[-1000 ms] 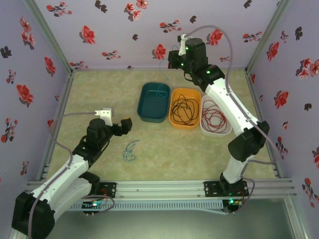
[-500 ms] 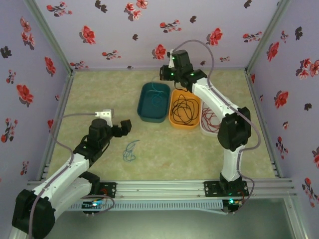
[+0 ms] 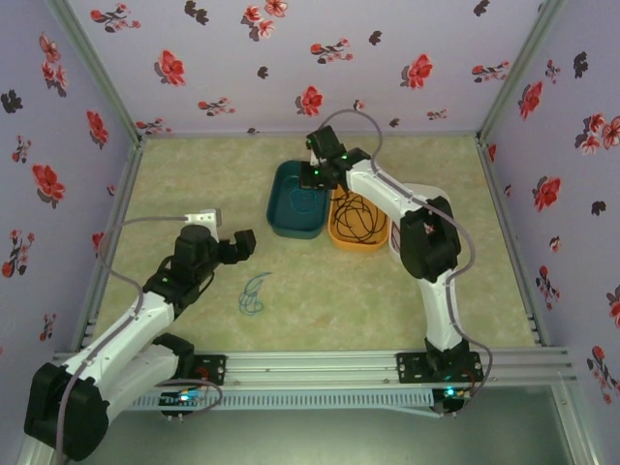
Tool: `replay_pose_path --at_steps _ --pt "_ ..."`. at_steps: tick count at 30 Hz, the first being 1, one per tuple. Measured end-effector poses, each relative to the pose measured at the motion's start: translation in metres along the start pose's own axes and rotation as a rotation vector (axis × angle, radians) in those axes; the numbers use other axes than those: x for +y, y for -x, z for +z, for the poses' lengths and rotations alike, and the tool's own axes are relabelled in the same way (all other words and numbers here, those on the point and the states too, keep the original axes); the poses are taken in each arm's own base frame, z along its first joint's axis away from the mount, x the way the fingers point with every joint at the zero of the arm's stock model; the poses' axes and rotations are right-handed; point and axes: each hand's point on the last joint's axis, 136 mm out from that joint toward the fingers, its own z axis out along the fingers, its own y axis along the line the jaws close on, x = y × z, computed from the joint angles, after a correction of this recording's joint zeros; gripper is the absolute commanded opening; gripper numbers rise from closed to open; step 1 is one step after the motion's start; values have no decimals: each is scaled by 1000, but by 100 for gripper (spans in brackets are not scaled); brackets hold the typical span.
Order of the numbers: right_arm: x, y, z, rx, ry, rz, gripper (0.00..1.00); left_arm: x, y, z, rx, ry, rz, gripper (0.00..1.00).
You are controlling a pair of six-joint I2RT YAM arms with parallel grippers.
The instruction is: Untangle the cables
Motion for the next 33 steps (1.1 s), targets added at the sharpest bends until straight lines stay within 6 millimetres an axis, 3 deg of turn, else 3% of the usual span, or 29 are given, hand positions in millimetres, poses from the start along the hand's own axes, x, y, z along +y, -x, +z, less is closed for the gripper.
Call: replay_pose_path --at_steps 2,5,12,17,25,30,33 --pt "-1 -7 7 28 -19 -11 31 1 -2 1 13 6 -6 100" --pt "-1 -15 11 55 -39 -34 40 2 -5 0 34 16 -11 100" --pt "-7 -20 4 74 -88 -78 60 8 -17 -2 95 46 -14 100" --pt "-8 -8 -25 26 -130 -120 73 12 -29 -3 156 66 -13 100" --pt "4 27 -90 -129 -154 -175 78 10 -52 -3 262 41 -17 100" --pt "8 33 -110 -168 -146 -183 81 8 -70 2 348 25 -8 90" --pt "7 27 -119 -169 -139 -183 85 9 -85 7 419 24 4 82"
